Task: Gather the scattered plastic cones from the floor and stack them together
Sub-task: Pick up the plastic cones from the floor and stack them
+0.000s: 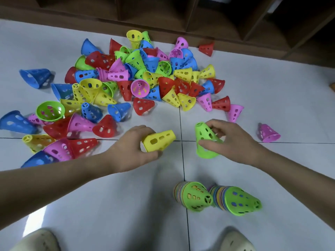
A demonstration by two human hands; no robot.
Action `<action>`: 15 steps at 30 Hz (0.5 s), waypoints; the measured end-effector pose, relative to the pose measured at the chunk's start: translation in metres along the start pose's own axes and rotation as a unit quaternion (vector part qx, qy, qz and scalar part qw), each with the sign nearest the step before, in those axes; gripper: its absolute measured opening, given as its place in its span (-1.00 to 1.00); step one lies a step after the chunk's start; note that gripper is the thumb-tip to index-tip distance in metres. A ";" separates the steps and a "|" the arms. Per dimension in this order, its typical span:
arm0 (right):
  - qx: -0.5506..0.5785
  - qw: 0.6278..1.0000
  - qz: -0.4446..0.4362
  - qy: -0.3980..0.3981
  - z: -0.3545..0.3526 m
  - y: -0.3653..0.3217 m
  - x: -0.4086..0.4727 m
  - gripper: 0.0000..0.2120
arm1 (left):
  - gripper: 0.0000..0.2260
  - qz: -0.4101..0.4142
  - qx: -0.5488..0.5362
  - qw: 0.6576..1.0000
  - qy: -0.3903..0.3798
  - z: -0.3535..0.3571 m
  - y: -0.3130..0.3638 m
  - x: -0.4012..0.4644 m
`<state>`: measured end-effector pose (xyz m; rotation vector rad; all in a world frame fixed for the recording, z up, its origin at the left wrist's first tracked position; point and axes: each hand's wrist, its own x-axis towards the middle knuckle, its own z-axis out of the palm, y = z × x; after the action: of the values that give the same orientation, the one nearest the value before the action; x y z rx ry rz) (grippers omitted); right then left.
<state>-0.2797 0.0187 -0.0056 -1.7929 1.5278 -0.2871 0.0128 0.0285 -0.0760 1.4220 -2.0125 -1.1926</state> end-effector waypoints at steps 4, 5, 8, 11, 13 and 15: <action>0.019 0.999 -0.010 0.045 -0.024 0.008 -0.066 -0.83 | -0.71 0.025 -0.120 0.991 -0.059 0.011 0.053 -0.027; 0.017 0.998 -0.011 0.054 -0.026 0.012 -0.079 -0.83 | -0.70 0.037 -0.137 0.988 -0.065 0.015 0.060 -0.033; 0.013 0.997 -0.017 0.075 -0.026 0.024 -0.111 -0.79 | -0.64 0.071 -0.156 0.983 -0.066 0.030 0.075 -0.043; 0.035 0.993 -0.018 0.115 -0.024 0.033 -0.134 -0.76 | -0.61 0.081 -0.164 0.981 -0.063 0.047 0.084 -0.048; 0.024 0.990 -0.025 0.134 -0.020 0.041 -0.146 -0.75 | -0.58 0.089 -0.158 0.981 -0.070 0.058 0.088 -0.052; 0.004 0.989 -0.032 0.142 -0.013 0.049 -0.159 -0.71 | -0.56 0.091 -0.135 0.983 -0.082 0.069 0.091 -0.056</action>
<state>-0.3660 0.1593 0.0167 -1.8581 1.6602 -0.6009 -0.0655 0.1183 -0.0319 1.0181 -1.9457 -1.4742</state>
